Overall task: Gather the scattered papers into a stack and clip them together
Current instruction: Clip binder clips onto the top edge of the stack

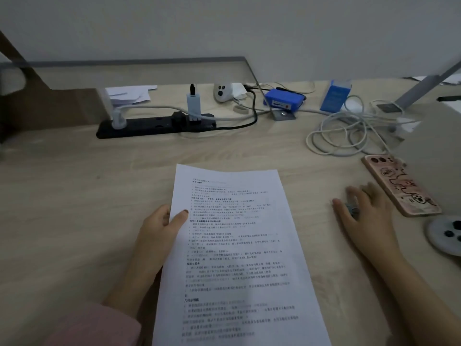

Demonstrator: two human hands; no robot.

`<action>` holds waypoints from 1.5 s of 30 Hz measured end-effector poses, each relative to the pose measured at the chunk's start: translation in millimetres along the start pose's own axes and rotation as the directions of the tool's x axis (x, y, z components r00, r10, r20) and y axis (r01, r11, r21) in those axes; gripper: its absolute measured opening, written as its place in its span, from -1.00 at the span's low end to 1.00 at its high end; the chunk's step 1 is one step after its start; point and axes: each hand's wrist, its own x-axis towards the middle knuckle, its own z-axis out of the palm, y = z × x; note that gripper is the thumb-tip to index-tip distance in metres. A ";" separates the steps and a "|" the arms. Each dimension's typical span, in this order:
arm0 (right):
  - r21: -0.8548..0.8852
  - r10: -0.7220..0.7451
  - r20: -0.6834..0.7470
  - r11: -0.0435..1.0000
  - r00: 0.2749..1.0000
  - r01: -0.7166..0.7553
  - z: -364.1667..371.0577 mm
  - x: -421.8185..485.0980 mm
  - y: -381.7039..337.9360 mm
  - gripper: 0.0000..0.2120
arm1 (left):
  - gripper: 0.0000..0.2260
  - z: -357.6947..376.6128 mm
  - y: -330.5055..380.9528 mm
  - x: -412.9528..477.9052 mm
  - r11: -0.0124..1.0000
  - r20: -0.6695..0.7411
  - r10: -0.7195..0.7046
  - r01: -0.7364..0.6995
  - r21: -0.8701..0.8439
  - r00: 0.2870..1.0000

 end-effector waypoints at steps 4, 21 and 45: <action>0.045 -0.110 0.035 0.993 0.993 0.108 9.2 -14.2 -21.7 -0.58 | -0.90 -2.2 0.7 -0.9 1.000 0.010 -0.006 0.006 -0.013 1.000; 0.203 -0.380 0.213 0.918 0.900 0.340 24.2 -92.9 -106.5 -0.51 | -0.85 -82.1 -38.5 -46.7 0.986 -0.149 -0.022 0.046 0.162 0.989; 0.793 -0.519 0.582 0.535 0.626 -0.293 -13.5 -120.6 -228.3 -0.74 | -0.87 -83.3 19.2 -57.0 0.965 0.238 0.261 -0.262 -0.029 0.936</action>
